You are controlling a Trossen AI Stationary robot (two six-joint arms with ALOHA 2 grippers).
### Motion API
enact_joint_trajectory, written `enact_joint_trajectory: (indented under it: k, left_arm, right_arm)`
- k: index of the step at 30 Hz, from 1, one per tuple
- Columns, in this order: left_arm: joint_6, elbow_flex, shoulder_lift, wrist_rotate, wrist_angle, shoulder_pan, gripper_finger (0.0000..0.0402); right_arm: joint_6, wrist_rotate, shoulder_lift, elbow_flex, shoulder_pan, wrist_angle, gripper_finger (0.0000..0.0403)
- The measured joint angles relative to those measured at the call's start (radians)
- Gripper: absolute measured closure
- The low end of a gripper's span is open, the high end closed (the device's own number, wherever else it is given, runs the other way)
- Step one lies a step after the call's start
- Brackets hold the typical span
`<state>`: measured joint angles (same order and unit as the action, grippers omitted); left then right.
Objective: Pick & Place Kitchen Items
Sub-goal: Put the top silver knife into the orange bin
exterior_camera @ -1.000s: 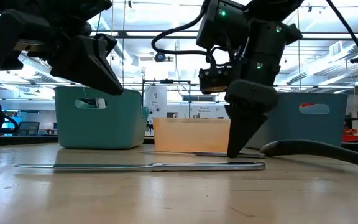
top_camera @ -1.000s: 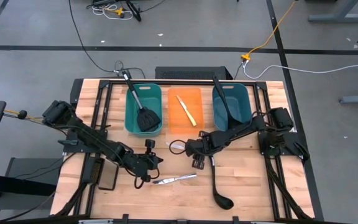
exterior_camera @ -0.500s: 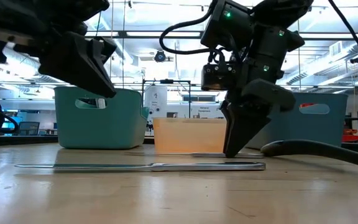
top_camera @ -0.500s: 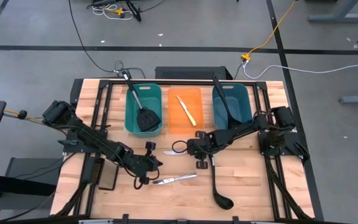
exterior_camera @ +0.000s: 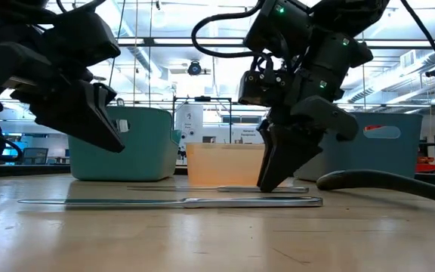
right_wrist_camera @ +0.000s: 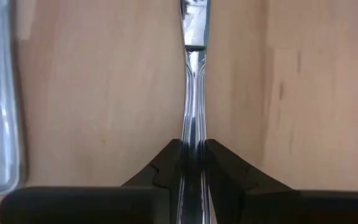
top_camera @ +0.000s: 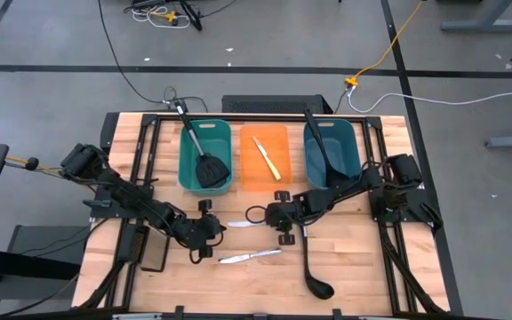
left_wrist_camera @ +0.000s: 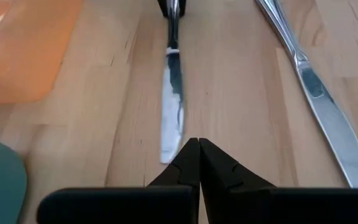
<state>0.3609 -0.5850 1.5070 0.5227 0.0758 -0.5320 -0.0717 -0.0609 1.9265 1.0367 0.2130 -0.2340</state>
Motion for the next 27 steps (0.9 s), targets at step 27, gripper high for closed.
enact_joint_trajectory:
  k: [27]
  left_arm:
    - [0.011,-0.004,0.168,-0.032,0.047,0.024,0.0397]
  right_arm:
    - [0.001,0.002,0.008,0.000,0.005,0.086,0.0328]
